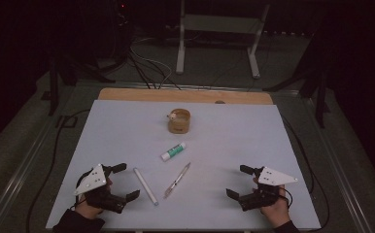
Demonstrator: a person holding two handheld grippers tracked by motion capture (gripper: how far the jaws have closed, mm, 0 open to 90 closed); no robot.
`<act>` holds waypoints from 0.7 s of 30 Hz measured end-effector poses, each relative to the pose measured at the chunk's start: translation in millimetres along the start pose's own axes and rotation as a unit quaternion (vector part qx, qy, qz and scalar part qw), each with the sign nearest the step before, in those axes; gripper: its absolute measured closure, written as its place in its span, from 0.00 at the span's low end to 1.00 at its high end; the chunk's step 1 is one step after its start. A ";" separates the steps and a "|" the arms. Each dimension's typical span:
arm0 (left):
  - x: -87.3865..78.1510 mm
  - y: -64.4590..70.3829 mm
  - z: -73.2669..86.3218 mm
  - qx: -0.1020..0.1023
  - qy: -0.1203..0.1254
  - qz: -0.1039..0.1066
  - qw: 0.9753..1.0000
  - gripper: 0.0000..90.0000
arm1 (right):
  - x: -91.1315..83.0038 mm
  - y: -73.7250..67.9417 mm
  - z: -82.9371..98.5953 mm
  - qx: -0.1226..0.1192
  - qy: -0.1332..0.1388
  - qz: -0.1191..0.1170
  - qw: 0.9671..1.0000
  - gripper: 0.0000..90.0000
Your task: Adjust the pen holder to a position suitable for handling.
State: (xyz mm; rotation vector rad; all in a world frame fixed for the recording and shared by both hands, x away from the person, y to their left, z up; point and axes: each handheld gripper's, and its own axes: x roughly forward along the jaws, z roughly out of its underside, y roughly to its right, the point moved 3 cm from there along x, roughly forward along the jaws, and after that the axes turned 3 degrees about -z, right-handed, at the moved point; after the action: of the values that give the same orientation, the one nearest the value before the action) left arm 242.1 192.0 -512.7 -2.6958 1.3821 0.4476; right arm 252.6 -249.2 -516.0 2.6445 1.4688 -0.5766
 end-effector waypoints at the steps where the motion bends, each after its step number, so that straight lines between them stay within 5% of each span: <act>1: 0.0 0.0 0.0 0.000 0.000 0.000 1.000 0.00 | 0.0 0.0 0.0 0.000 0.000 0.000 1.000 0.00; 21: 2.2 12.0 -11.2 0.022 -0.017 0.028 0.999 0.00 | -2.5 -1.3 -5.8 0.009 0.011 -0.004 1.000 0.00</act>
State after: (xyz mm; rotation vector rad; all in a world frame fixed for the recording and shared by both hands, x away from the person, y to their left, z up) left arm 236.2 180.9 -501.9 -2.6084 1.4450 0.4587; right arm 252.0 -249.1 -509.5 2.6674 1.4871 -0.5666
